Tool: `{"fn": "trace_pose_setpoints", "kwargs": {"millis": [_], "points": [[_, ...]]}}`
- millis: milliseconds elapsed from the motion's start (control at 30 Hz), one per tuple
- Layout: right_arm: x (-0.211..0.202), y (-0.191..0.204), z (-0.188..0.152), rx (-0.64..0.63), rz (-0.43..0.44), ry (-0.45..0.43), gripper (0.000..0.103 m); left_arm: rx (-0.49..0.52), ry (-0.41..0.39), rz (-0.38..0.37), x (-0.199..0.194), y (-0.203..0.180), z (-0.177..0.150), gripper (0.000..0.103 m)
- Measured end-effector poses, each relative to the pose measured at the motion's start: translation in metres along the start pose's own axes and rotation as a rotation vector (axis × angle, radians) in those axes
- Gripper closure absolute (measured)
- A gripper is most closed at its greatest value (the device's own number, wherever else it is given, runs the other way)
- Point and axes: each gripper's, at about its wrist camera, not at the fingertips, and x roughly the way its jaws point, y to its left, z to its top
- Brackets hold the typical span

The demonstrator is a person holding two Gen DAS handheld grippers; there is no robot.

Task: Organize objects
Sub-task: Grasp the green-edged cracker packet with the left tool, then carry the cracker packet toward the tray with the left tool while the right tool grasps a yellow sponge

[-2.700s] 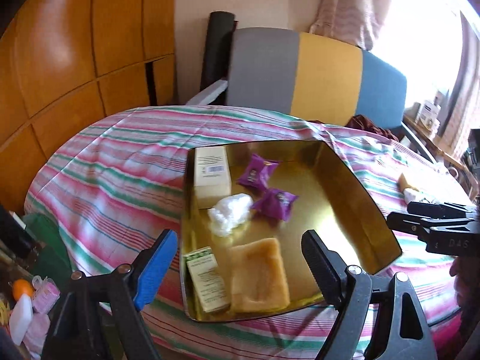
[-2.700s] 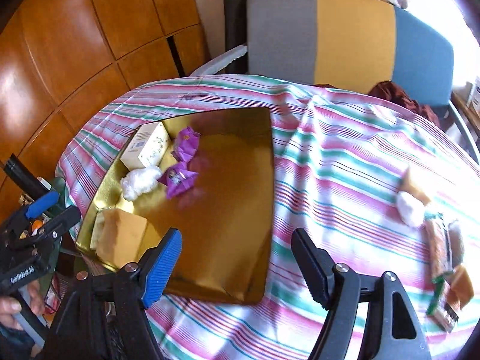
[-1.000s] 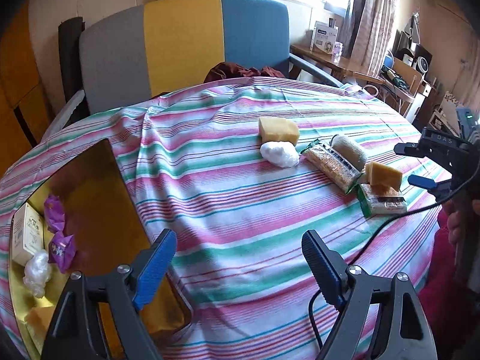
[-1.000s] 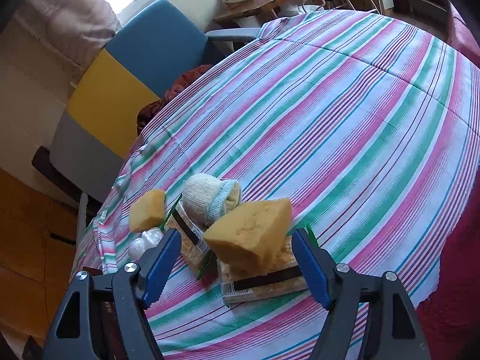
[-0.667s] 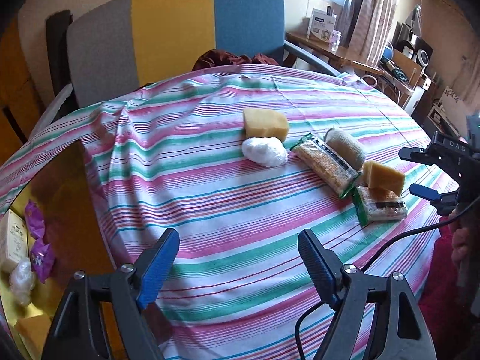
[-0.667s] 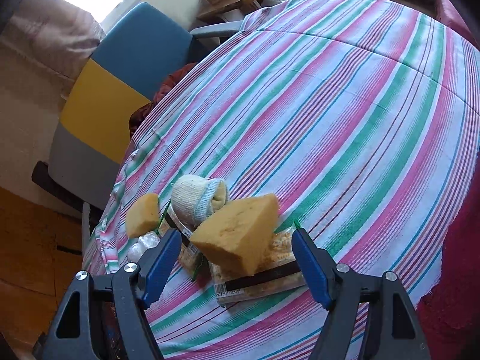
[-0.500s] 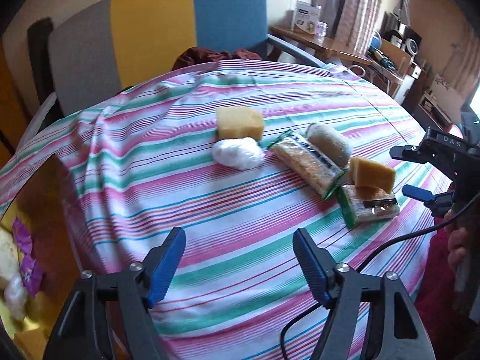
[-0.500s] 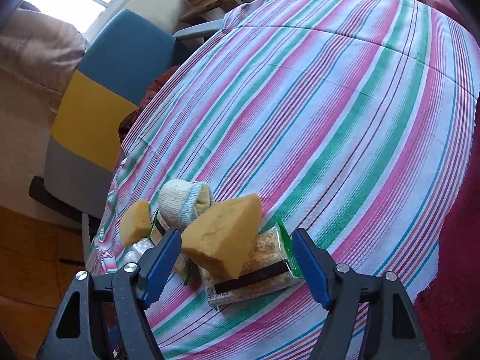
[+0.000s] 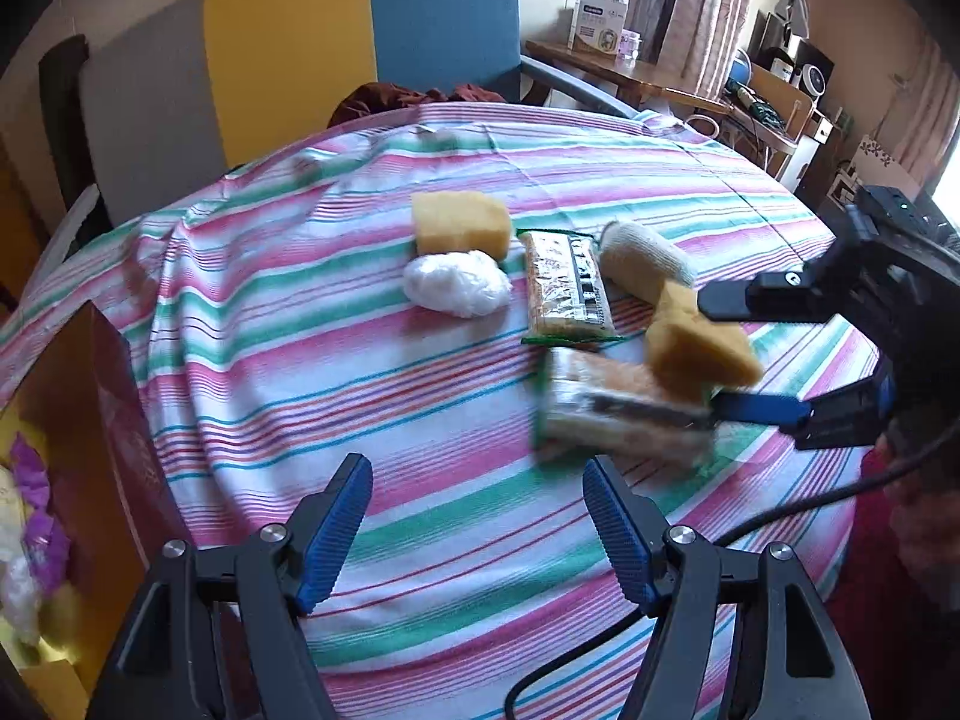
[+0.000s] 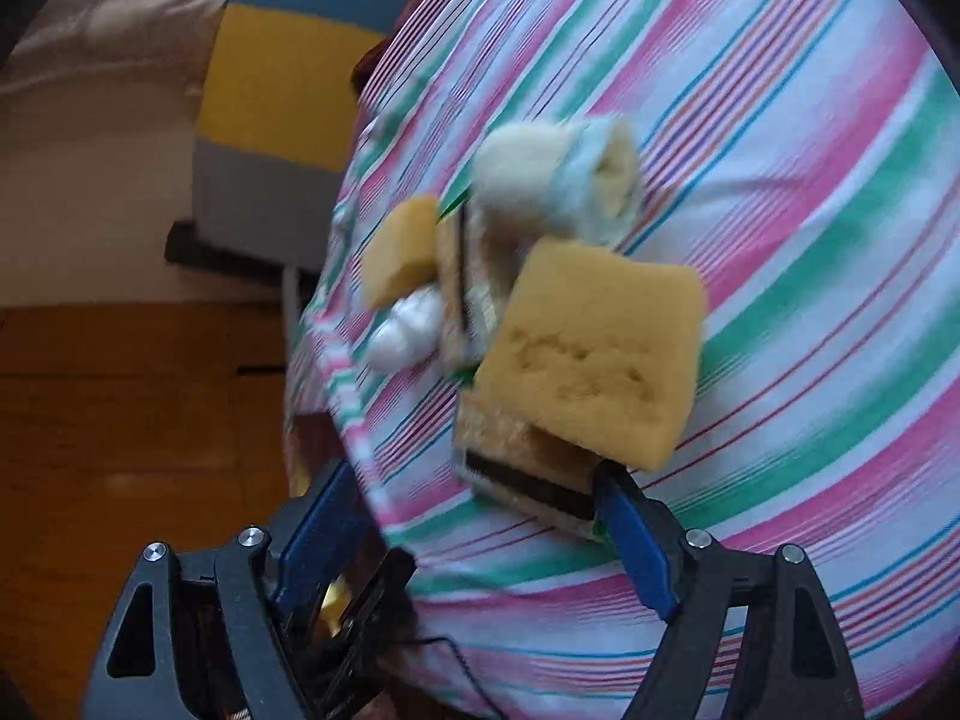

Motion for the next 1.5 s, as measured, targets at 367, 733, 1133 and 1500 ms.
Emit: {"fn": "trace_pose_setpoints", "kwargs": {"millis": [367,733,1133,1500], "points": [[-0.033,0.017,-0.003,-0.047,-0.027,-0.21,0.019,-0.196,0.128,-0.159,0.018,0.023,0.006,0.039],[-0.064,0.023,-0.005,-0.092,-0.051,-0.378,0.019,-0.376,0.229,-0.181,0.071,-0.007,0.037,0.039],[-0.073,0.016,0.0,-0.069,-0.12,-0.43,0.019,-0.095,0.101,-0.004,0.076,-0.037,0.034,0.045],[-0.053,0.013,0.001,-0.07,-0.324,-0.346,0.019,-0.069,0.04,-0.044,0.043,0.004,-0.009,0.046]]}}
